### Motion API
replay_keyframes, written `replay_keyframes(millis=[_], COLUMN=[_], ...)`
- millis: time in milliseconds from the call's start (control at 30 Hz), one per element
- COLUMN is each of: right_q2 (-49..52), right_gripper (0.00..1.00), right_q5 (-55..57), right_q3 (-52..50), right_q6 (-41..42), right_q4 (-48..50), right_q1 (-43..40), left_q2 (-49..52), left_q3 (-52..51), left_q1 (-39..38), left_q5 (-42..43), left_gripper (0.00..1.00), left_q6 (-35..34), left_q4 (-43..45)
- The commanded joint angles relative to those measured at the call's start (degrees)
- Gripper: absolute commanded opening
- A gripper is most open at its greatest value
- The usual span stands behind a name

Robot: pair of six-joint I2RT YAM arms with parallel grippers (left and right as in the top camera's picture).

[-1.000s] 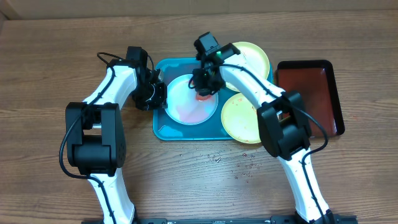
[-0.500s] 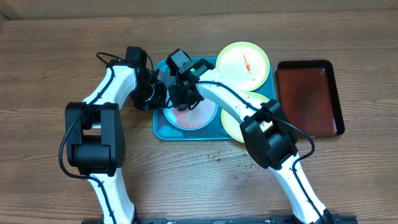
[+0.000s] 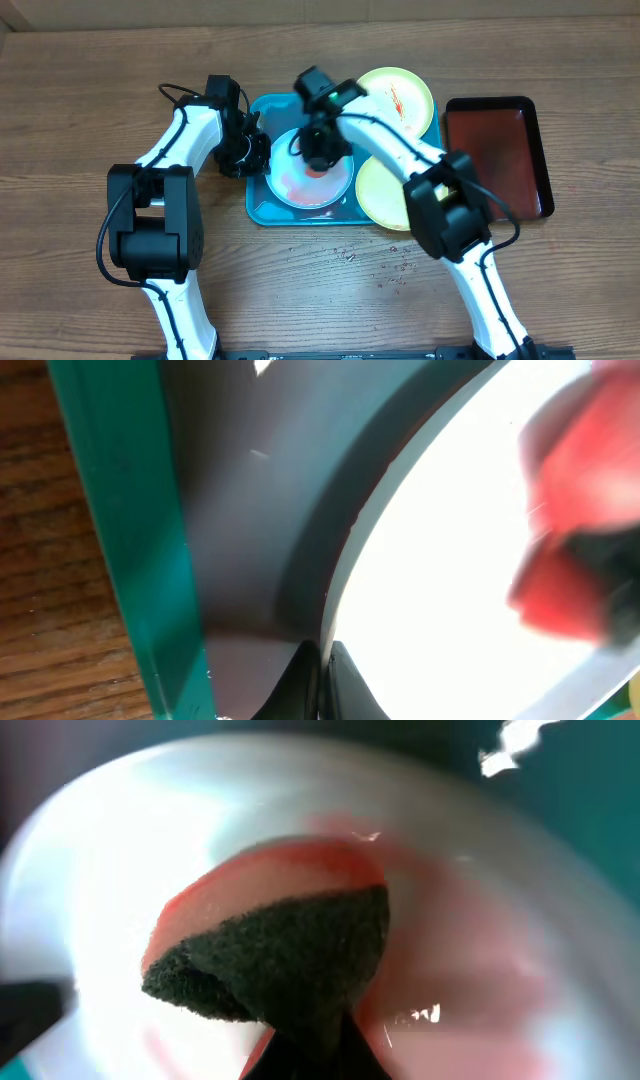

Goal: Clean dirty plates on tray and stack at the side
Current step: 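Scrub white plate surface with sponge while left gripper holds rim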

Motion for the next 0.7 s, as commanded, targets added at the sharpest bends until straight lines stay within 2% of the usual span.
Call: replay_keyframes(millis=[0,133,300,400,567,667], right_q2=[1.4,1.4,1.4,1.4,1.4,1.4], right_gripper=[0.04,0.04,0.04,0.04,0.04,0.04], right_q5=[6.9,3.5,0.7,0.3,-1.3,-2.1], right_q3=[-0.3,-0.5,-3.5,-5.9,-6.3,-6.3], right_q6=[0.3,0.3,0.3,0.7,0.8,0.9], right_q4=[-2.0,-2.8,0.3,2.2,3.7,3.9], right_q1=[-5.3,-7.1,-6.3,-5.3,-4.8,-4.8], left_q2=[0.3,0.3,0.3,0.3,0.3,0.3], left_q3=[0.1,-0.1,-0.8,-2.2,-5.6,-7.1], left_q1=[0.4,0.4,-0.7,-1.6,-3.3,-3.7], left_q5=[-1.3,-0.9,-0.6,-0.7,-0.7,-0.7], left_gripper=[0.04,0.05,0.29,0.33,0.28,0.11], left_q6=[0.9,0.9,0.8,0.8,-0.3,-1.4], left_q4=[-0.2,-0.3,0.2,1.4,5.2,7.7])
